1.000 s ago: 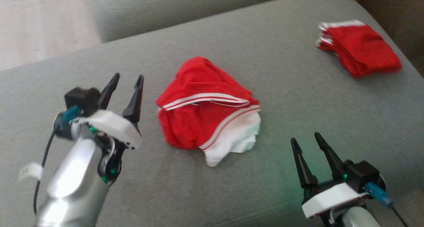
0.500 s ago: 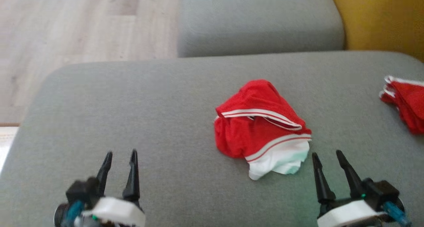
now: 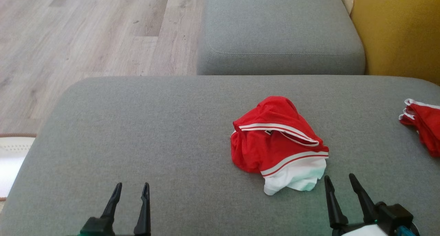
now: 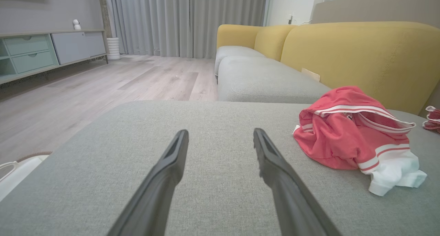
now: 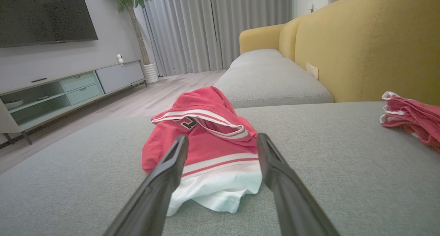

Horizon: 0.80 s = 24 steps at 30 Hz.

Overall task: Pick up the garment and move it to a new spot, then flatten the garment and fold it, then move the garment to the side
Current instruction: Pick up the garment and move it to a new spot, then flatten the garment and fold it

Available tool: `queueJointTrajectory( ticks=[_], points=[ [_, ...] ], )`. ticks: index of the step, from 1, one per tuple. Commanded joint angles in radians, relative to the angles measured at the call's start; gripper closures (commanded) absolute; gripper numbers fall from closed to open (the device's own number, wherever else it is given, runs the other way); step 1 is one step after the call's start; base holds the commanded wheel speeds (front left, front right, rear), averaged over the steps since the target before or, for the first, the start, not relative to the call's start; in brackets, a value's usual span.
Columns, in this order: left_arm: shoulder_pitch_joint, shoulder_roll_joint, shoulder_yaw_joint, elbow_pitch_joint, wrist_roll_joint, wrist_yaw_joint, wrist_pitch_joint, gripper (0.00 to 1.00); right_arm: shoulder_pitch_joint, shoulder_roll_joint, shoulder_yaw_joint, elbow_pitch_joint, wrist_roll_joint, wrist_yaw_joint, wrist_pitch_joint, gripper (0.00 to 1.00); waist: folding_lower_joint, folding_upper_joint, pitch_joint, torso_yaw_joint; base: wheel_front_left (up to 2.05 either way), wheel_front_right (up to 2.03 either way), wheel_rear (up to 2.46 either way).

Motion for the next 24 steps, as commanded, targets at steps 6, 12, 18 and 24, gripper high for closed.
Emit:
queueJointTrajectory(
  ticks=[6,12,18,24],
  points=[
    [-0.035,-0.011,0.027,-0.045,0.045,0.011,-0.012,0.00,-0.020,0.004,0.027,-0.028,-0.014,-0.001,-0.012,0.00,0.0000,0.0000,-0.005,-0.010,0.00,0.00,0.00],
    [-0.034,-0.011,0.027,-0.040,0.057,0.008,-0.012,0.00,-0.019,0.007,0.024,-0.028,-0.014,-0.001,-0.012,0.00,0.0000,0.0000,-0.003,-0.012,0.00,0.00,0.00],
    [-0.035,-0.012,0.023,-0.032,0.063,0.005,-0.012,0.00,-0.019,0.010,0.019,-0.028,-0.014,-0.001,-0.012,0.00,0.0000,0.0000,-0.003,-0.013,0.00,0.00,0.00],
    [-0.035,-0.012,0.014,-0.020,0.060,0.004,-0.012,0.00,-0.019,0.011,0.017,-0.027,-0.013,-0.001,-0.012,0.00,0.0000,0.0000,-0.006,-0.014,0.00,0.00,0.00]
  ],
)
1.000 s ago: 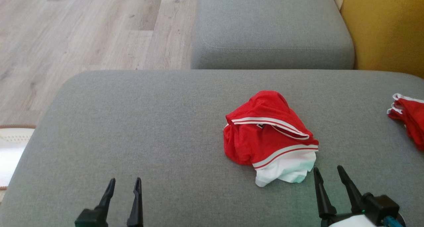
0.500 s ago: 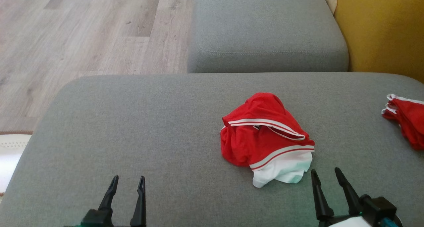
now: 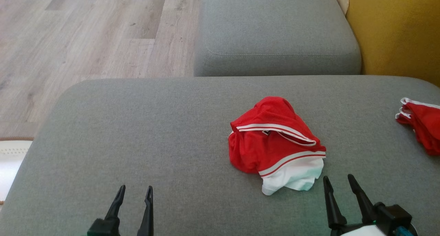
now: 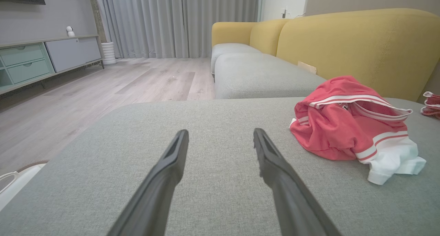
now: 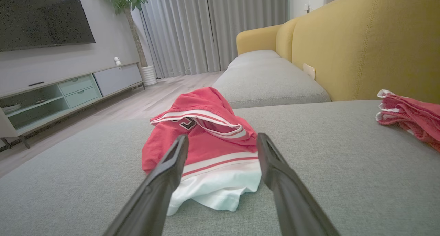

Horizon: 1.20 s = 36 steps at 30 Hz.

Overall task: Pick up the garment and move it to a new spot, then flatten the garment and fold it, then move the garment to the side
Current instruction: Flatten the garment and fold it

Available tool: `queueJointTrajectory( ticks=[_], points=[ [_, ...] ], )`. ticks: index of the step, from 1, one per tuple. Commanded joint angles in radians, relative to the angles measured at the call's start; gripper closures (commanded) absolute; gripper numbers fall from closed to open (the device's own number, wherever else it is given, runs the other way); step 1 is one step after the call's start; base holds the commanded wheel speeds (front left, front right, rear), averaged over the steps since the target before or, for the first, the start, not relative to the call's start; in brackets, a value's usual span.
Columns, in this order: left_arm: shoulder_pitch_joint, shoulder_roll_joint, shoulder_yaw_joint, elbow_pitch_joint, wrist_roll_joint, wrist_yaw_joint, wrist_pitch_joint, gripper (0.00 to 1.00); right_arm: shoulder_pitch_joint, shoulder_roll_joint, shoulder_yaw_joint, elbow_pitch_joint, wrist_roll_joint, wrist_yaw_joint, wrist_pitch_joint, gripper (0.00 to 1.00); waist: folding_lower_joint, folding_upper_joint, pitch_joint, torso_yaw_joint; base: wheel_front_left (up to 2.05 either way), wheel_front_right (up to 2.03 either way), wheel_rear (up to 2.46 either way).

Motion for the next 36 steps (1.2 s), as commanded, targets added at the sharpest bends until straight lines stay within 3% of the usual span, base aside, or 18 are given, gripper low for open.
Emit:
queueJointTrajectory(
  ticks=[1,36],
  points=[
    [-0.037,-0.010,0.025,-0.029,0.008,-0.003,-0.012,0.00,-0.021,-0.003,0.020,-0.028,-0.007,-0.001,-0.012,0.00,0.0000,0.0000,-0.001,0.000,0.00,0.00,0.00],
    [-0.037,-0.011,0.002,-0.011,0.010,-0.015,-0.012,0.00,-0.016,0.001,0.024,-0.030,-0.003,-0.001,-0.012,0.00,0.0000,0.0000,-0.008,0.002,0.00,0.00,0.00]
  ],
)
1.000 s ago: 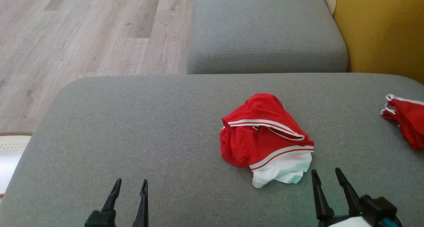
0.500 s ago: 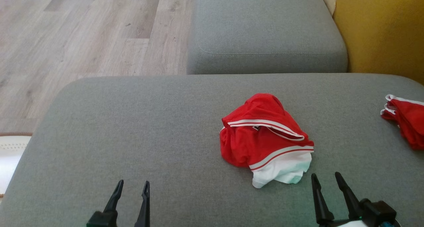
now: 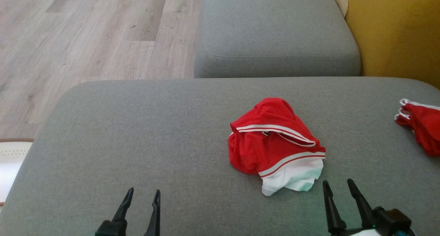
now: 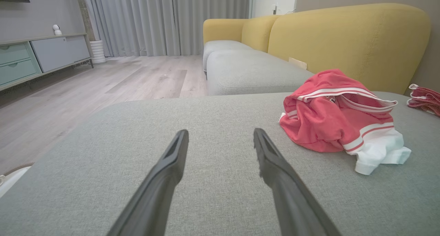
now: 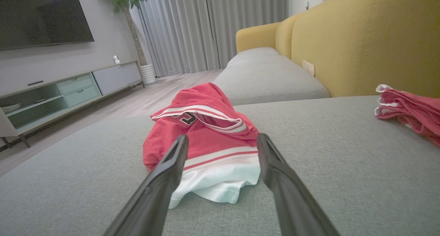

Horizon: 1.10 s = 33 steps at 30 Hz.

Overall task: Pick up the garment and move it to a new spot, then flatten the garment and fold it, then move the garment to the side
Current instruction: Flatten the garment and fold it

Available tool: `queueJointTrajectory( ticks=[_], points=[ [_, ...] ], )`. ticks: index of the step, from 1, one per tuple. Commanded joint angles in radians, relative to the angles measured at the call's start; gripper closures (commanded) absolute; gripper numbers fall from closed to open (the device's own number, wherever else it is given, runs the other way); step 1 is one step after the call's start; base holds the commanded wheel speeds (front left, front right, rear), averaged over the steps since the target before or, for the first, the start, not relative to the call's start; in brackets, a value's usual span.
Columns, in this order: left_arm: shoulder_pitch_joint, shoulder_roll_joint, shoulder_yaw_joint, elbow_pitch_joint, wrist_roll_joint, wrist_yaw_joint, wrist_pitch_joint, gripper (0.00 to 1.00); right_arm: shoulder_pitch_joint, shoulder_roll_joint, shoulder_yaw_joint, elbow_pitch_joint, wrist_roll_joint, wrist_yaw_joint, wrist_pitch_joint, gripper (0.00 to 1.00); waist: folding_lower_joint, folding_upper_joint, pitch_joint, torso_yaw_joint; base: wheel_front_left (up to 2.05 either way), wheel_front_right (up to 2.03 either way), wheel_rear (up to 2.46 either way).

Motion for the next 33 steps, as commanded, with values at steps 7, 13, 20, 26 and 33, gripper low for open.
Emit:
queueJointTrajectory(
  ticks=[7,13,20,26,33],
  points=[
    [-0.056,-0.010,-0.019,0.019,-0.067,-0.033,-0.012,0.00,-0.051,-0.010,0.040,-0.043,-0.005,-0.001,-0.012,0.00,0.0000,0.0000,0.021,-0.038,0.00,0.00,0.00],
    [-0.151,-0.010,-0.136,0.105,-0.193,-0.108,-0.012,0.00,-0.064,-0.016,0.050,-0.080,-0.009,-0.001,-0.012,0.00,0.0000,0.0000,0.064,-0.114,0.00,0.00,0.00],
    [-0.338,-0.010,-0.332,0.205,-0.345,-0.155,-0.012,0.00,-0.099,-0.025,0.080,-0.113,-0.015,-0.001,-0.012,0.00,0.0000,0.0000,0.143,-0.242,0.00,0.00,0.00],
    [-0.483,-0.010,-0.491,0.292,-0.636,-0.164,0.008,0.00,-0.117,-0.041,0.113,-0.120,-0.018,-0.001,-0.012,0.00,0.0000,0.0000,0.197,-0.337,0.00,0.00,0.00],
    [-0.703,-0.010,-0.620,0.419,-0.836,-0.132,0.039,0.00,-0.159,-0.049,0.133,-0.131,-0.018,-0.001,-0.012,0.00,0.0000,0.0000,0.257,-0.411,0.00,0.00,0.00]
  ],
)
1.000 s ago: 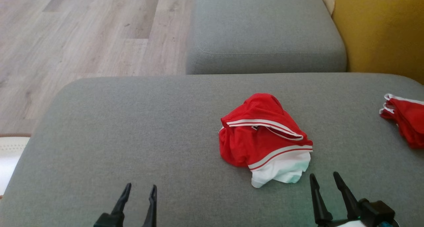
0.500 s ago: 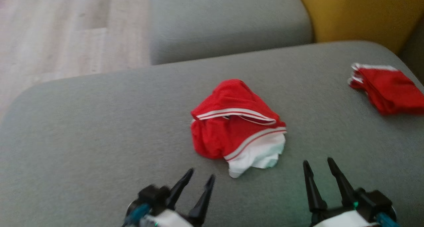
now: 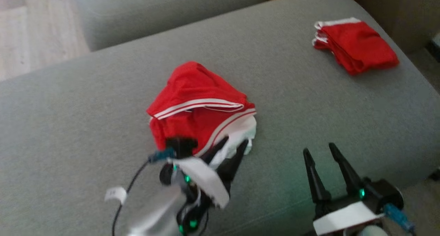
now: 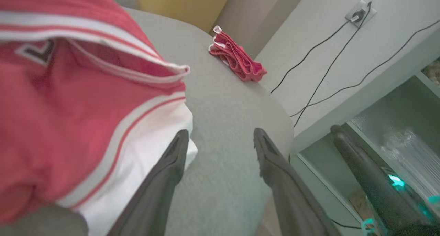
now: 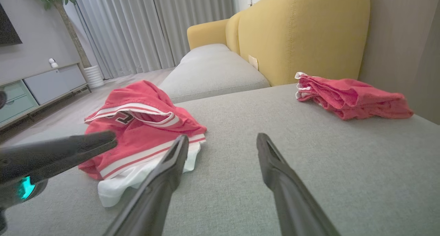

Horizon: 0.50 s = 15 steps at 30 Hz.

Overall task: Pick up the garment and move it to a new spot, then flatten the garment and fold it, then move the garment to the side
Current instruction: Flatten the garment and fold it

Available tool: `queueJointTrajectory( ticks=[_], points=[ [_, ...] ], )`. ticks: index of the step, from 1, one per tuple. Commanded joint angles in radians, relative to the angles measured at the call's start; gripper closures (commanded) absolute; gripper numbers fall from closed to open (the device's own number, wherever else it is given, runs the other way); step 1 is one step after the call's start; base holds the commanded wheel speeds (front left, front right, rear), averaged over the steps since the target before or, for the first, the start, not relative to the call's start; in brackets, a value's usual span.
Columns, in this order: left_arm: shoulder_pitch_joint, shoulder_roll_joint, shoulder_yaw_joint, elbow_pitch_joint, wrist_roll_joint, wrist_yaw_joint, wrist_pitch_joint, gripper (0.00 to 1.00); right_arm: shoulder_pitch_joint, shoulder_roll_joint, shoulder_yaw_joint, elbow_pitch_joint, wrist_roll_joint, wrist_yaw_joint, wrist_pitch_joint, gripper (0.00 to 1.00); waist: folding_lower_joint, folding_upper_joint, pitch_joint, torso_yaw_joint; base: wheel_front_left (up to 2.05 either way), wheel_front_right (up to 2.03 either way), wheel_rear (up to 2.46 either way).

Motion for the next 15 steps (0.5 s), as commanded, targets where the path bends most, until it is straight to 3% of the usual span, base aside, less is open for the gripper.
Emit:
queueJointTrajectory(
  ticks=[1,15],
  points=[
    [-0.092,-0.005,0.008,-0.009,-0.041,0.022,-0.018,0.00,-0.060,-0.016,0.025,-0.044,-0.002,-0.001,-0.011,0.00,0.0000,0.0000,0.047,-0.043,0.00,0.00,0.00],
    [-0.325,-0.005,-0.102,0.135,-0.318,0.144,-0.013,0.00,-0.109,-0.011,0.044,-0.071,-0.006,-0.001,-0.011,0.00,0.0000,0.0000,0.119,-0.073,0.00,0.00,0.00]
  ],
)
